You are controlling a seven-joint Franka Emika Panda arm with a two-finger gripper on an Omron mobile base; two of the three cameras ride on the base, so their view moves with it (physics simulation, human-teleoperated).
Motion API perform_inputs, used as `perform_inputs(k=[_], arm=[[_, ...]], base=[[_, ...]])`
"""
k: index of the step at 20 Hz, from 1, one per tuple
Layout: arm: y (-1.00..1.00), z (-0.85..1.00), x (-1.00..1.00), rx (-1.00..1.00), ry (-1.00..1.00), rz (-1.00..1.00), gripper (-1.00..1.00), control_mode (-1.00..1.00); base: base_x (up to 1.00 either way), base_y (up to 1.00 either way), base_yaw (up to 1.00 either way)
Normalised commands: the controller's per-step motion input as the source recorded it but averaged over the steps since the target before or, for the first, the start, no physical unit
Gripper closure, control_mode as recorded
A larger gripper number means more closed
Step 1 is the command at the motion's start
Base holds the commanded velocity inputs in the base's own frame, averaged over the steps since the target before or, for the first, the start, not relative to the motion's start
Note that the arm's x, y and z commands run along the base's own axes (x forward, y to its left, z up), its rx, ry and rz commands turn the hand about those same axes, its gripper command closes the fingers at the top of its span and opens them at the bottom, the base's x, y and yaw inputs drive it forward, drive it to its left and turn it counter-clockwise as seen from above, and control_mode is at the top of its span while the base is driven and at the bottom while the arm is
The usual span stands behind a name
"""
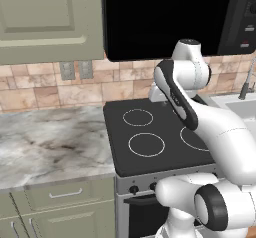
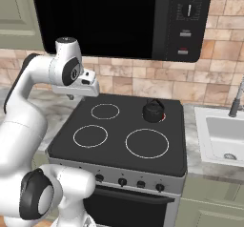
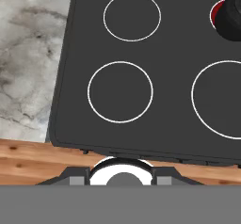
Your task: The kettle is done boiling. Turn off the stove, then wait for 300 timesteps before moving the kettle to the dining table.
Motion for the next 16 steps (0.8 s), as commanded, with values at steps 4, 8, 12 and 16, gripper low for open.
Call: perform_inputs(k=[4,8,12,16], arm=[[-0.04,0.00,0.00,0.00,0.00,0.00,-1.00,-1.00],[-0.16,0.00,-0.13,0.00,0.00,0.00,-1.00,-1.00],[-0.08,0.00,-0.11,0.00,0.00,0.00,-1.00,-1.00],[-0.07,0.00,-0.07,0.00,0.00,0.00,-1.00,-1.00]], base=[[0.00,0.00,0.00],[0.00,0.00,0.00],[0.00,0.00,0.00],[0.00,0.00,0.00]])
